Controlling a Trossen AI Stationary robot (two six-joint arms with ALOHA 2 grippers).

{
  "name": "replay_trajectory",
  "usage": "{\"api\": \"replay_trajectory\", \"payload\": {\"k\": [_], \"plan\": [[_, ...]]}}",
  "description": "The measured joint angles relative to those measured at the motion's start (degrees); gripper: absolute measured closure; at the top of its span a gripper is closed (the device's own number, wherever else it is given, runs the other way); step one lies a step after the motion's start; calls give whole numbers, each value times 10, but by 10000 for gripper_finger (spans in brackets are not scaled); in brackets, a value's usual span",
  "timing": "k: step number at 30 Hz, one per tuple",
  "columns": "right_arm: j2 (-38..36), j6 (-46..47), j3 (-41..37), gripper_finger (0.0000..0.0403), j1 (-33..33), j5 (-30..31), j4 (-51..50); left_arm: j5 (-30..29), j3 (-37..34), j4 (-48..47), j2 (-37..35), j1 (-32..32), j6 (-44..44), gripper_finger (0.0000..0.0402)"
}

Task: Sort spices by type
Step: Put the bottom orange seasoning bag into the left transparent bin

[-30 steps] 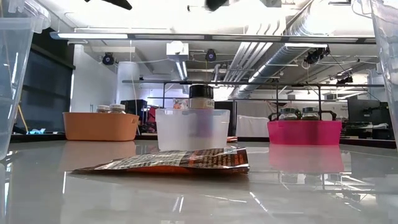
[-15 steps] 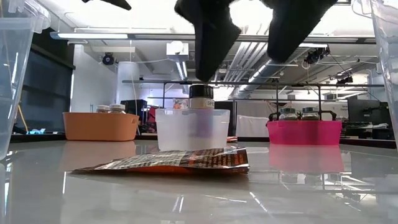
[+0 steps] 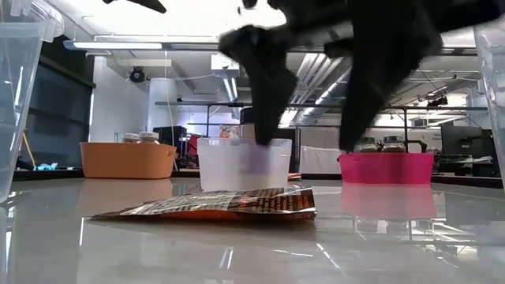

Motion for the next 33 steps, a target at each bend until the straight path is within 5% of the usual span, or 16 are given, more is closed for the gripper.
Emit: {"api": "replay_trajectory", "payload": {"k": [21, 33], "plan": [[20, -32, -42, 139, -2, 64, 85, -6, 0, -1, 0, 0, 0, 82], [33, -32, -41, 324, -2, 62, 139, -7, 0, -1, 0, 0, 0, 82]]}}
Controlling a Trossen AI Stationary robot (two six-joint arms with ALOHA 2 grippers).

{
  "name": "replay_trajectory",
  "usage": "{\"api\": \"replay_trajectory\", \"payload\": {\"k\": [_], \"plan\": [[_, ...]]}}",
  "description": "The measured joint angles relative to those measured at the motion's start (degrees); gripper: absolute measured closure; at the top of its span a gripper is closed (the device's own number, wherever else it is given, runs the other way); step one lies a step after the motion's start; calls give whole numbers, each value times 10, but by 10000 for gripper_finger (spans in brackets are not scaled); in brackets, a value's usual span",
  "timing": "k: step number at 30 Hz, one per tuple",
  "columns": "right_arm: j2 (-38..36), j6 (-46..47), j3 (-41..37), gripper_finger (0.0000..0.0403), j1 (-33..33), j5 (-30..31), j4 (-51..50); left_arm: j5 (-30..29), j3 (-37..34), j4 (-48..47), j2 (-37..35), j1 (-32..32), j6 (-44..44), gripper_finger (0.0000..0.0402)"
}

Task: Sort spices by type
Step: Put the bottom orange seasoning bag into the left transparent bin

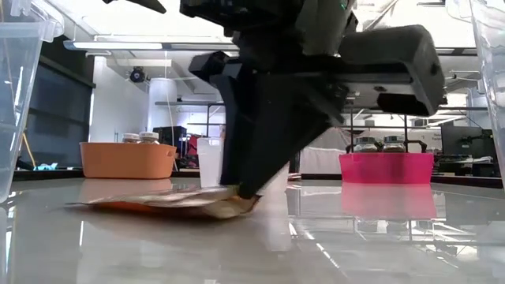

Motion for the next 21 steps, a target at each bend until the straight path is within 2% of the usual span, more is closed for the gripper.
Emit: {"api": "replay_trajectory", "payload": {"k": [3, 11, 15, 18, 21], "plan": [[2, 0, 0, 344, 0, -3, 21, -2, 0, 0, 0, 0, 0, 82], [6, 19, 0, 348, -5, -18, 38, -2, 0, 0, 0, 0, 0, 82], [16, 28, 1, 363, -4, -18, 38, -2, 0, 0, 0, 0, 0, 82], [24, 60, 2, 394, -3, -18, 36, -1, 0, 1, 0, 0, 0, 82], [22, 109, 2, 399, -3, -18, 34, -1, 0, 3, 0, 0, 0, 82]]}}
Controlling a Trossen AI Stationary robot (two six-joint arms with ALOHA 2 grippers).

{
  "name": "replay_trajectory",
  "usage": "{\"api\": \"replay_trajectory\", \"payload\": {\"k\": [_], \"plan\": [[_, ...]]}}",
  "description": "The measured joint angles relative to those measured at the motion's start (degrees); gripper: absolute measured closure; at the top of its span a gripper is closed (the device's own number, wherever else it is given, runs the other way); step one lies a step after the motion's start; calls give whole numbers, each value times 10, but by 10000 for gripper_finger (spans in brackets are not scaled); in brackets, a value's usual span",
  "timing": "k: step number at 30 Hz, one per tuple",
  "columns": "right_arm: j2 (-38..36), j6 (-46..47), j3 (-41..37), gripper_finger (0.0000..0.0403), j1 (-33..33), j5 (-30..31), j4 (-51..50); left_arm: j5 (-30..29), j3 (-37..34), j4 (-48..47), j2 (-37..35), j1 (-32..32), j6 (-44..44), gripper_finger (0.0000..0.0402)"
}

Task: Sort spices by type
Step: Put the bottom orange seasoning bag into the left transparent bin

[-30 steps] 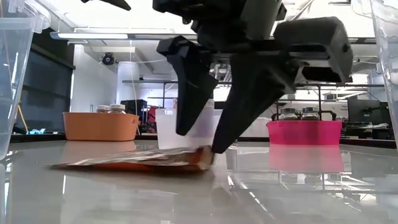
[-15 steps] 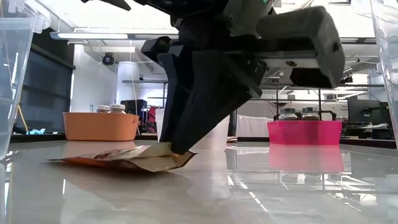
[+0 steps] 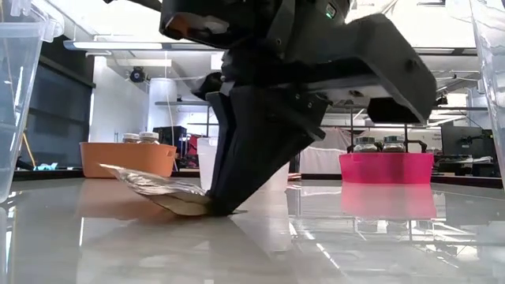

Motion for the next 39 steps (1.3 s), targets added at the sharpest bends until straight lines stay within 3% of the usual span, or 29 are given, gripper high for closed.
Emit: {"api": "replay_trajectory", "payload": {"k": [7, 15, 21, 29, 33, 39], "plan": [[-33, 43, 12, 402, -14, 6, -22, 7, 4, 13, -12, 0, 7, 82], [-106, 44, 62, 402, -35, 5, -24, -3, 93, 37, -49, 0, 106, 82], [-136, 50, 108, 403, -58, 6, -27, -10, 121, 44, -65, 0, 150, 82], [-136, 171, 118, 397, -69, -43, -38, -11, 120, 14, -56, 0, 146, 82], [-127, 272, 118, 353, -69, -49, -38, -11, 120, 6, -45, 0, 145, 82], [-96, 423, 118, 219, -72, -52, -40, -9, 120, -3, -32, 0, 151, 82]]}}
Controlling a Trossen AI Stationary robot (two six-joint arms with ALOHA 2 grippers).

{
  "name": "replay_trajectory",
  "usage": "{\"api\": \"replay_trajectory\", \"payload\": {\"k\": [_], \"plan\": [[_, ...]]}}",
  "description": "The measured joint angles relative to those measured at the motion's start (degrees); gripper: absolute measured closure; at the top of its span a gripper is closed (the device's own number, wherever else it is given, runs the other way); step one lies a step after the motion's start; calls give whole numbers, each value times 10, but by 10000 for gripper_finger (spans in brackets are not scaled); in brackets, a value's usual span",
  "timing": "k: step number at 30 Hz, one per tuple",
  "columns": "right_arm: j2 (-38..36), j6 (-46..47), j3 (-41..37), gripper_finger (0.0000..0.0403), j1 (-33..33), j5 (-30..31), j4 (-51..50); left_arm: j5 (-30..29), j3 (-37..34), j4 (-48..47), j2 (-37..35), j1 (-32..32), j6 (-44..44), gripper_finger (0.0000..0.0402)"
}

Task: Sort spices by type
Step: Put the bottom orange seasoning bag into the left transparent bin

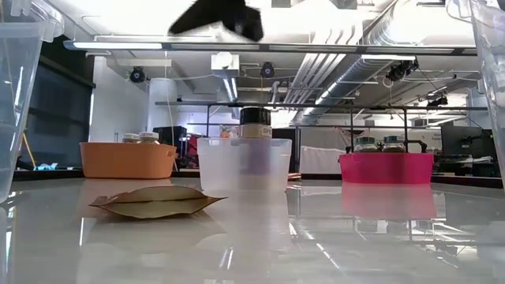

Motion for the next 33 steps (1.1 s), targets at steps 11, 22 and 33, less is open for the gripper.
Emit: {"api": "replay_trajectory", "payload": {"k": [11, 22, 33], "plan": [[54, -213, 19, 120, 3, -18, 20, 11, 0, -5, 11, 0, 0, 82], [99, -455, 19, 134, 30, -7, -3, 16, 0, -14, 12, 0, -2, 82], [150, -336, 19, 382, 17, -5, 64, 14, 0, -15, 12, 0, -26, 82]]}}
